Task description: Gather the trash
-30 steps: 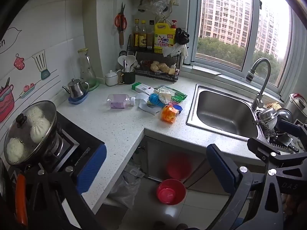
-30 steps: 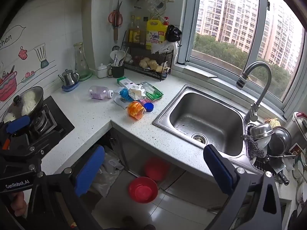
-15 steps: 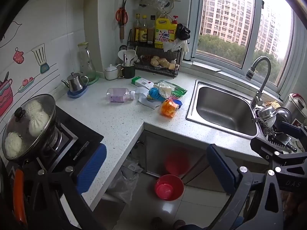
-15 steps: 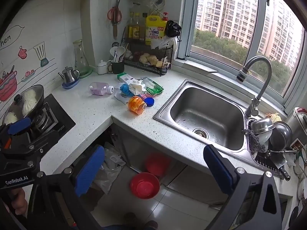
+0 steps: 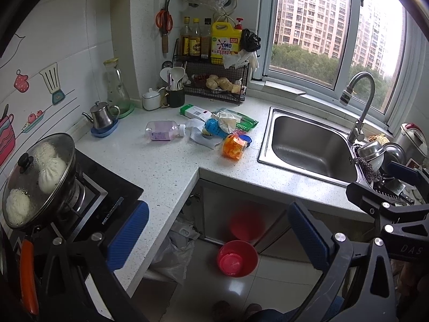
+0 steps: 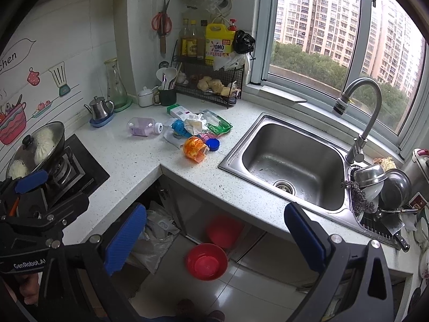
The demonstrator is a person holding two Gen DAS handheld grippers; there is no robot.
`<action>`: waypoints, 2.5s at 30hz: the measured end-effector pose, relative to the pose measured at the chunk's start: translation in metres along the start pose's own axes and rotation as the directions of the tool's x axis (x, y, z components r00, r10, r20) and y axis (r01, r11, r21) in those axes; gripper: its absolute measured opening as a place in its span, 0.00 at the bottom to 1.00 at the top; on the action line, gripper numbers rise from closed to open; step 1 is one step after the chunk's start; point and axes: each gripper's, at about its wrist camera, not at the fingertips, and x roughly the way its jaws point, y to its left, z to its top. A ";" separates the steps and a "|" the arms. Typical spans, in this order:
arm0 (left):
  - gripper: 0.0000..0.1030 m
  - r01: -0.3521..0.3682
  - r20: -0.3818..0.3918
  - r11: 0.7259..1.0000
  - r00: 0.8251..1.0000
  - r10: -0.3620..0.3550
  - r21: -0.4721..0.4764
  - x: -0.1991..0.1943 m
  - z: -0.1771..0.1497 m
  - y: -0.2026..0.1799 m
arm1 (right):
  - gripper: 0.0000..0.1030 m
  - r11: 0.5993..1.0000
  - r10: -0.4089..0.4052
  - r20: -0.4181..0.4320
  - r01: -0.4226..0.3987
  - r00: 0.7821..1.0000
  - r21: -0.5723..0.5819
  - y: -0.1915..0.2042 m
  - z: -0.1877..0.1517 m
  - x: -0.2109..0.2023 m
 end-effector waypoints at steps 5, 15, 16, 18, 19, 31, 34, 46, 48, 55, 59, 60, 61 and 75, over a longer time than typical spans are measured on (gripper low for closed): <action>1.00 0.000 0.000 1.000 1.000 0.000 -0.005 0.001 0.000 0.002 | 1.00 1.000 0.000 0.001 0.000 1.000 0.000 0.000 0.000 0.001; 1.00 0.010 -0.007 1.000 1.000 -0.010 -0.006 0.004 0.000 0.002 | 1.00 1.000 0.007 -0.007 -0.007 1.000 -0.001 -0.001 0.002 0.002; 1.00 0.010 -0.008 1.000 1.000 -0.010 -0.008 0.005 0.001 0.002 | 1.00 1.000 0.007 -0.008 -0.007 1.000 -0.004 -0.001 0.002 0.002; 1.00 0.010 -0.009 1.000 1.000 -0.011 -0.010 0.005 0.001 0.002 | 1.00 1.000 0.006 -0.011 -0.006 1.000 -0.007 -0.001 0.002 0.003; 1.00 0.013 -0.009 1.000 1.000 -0.013 -0.011 0.006 0.002 0.002 | 1.00 1.000 0.006 -0.012 -0.006 1.000 -0.007 -0.001 0.002 0.003; 1.00 0.017 -0.018 1.000 1.000 -0.017 -0.009 0.014 0.003 0.000 | 1.00 1.000 0.011 -0.026 -0.011 1.000 0.001 -0.004 0.002 0.006; 1.00 0.013 -0.023 1.000 1.000 -0.013 -0.014 0.016 0.004 0.000 | 1.00 1.000 0.014 -0.030 -0.014 0.999 0.001 -0.005 0.002 0.007; 1.00 0.017 -0.034 1.000 0.999 -0.017 -0.007 0.021 0.005 -0.003 | 1.00 1.000 0.027 -0.039 -0.026 0.999 0.006 -0.009 0.005 0.011; 1.00 0.021 -0.036 1.000 0.999 -0.022 -0.008 0.022 0.006 -0.002 | 1.00 1.000 0.030 -0.039 -0.030 0.999 0.006 -0.009 0.005 0.012; 1.00 0.003 -0.034 1.000 0.999 -0.003 -0.008 0.026 0.010 -0.004 | 1.00 0.999 0.045 -0.036 -0.045 0.998 0.005 -0.010 0.008 0.015; 1.00 0.010 -0.033 1.000 0.999 -0.011 -0.021 0.030 0.012 -0.004 | 1.00 1.000 0.030 -0.028 -0.031 0.999 -0.005 -0.009 0.010 0.017; 1.00 0.006 -0.032 1.000 0.999 -0.006 -0.025 0.031 0.013 -0.004 | 1.00 1.000 0.022 -0.025 -0.022 0.999 -0.009 -0.009 0.010 0.017; 1.00 -0.006 -0.036 1.000 0.999 0.005 -0.028 0.033 0.014 -0.003 | 1.00 1.000 0.011 -0.021 -0.011 1.000 -0.013 -0.009 0.011 0.018; 1.00 -0.075 -0.080 0.994 0.994 0.068 -0.083 0.056 0.045 0.001 | 1.00 0.997 0.040 0.008 -0.039 0.999 -0.074 -0.039 0.032 0.035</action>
